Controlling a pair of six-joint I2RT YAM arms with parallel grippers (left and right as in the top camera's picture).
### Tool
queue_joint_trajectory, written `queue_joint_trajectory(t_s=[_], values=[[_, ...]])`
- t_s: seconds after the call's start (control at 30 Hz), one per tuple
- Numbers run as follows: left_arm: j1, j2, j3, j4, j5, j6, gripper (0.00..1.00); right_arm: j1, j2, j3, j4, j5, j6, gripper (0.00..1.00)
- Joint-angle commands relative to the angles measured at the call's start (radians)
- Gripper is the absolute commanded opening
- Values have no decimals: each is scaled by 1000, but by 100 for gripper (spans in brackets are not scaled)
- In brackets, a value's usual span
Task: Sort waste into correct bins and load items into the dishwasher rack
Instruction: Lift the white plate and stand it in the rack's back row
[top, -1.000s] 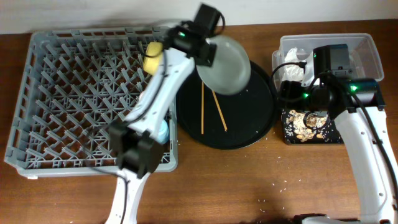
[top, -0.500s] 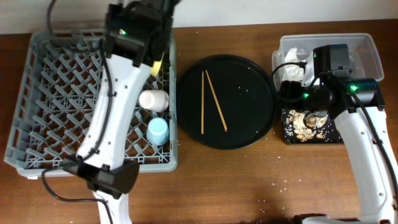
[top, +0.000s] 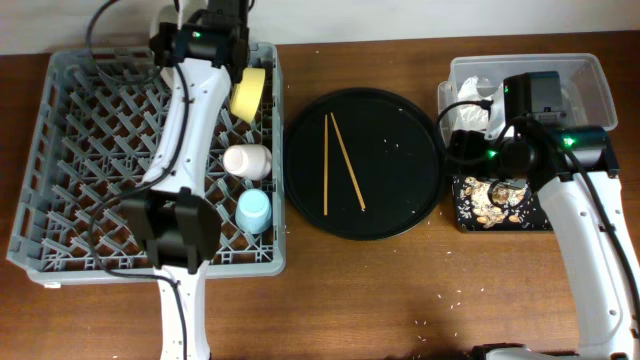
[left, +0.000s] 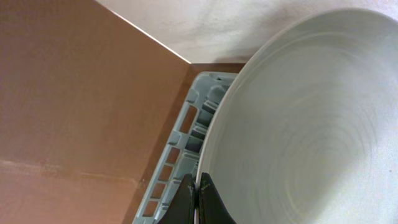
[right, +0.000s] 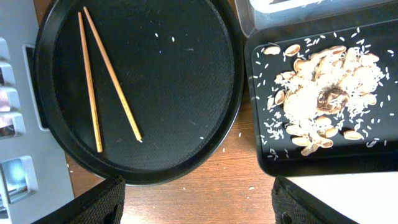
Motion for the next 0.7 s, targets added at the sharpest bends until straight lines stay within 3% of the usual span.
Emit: queue_joint_trajectory(t_s=[0.0,0.2,0.4,0.53,0.6,0.67], values=[[-3,30,1,14,-47,26,0,-7,6,10,-8,9,-7,77],[-19,68,1,18,-32,26,1,-7,6,10,-8,9,-7,78],[-42,77,1,17,184,26,6,-7,6,10,-8,9,-7,78],[-42,77,1,5,227,21,41,-7,6,10,-6,10,-7,78],[-42,76,3,5,227,18,50,-7,6,10,0,9,-7,78],[-42,71,34,-16,228,18,52,-7,6,10,3,8,-7,78]])
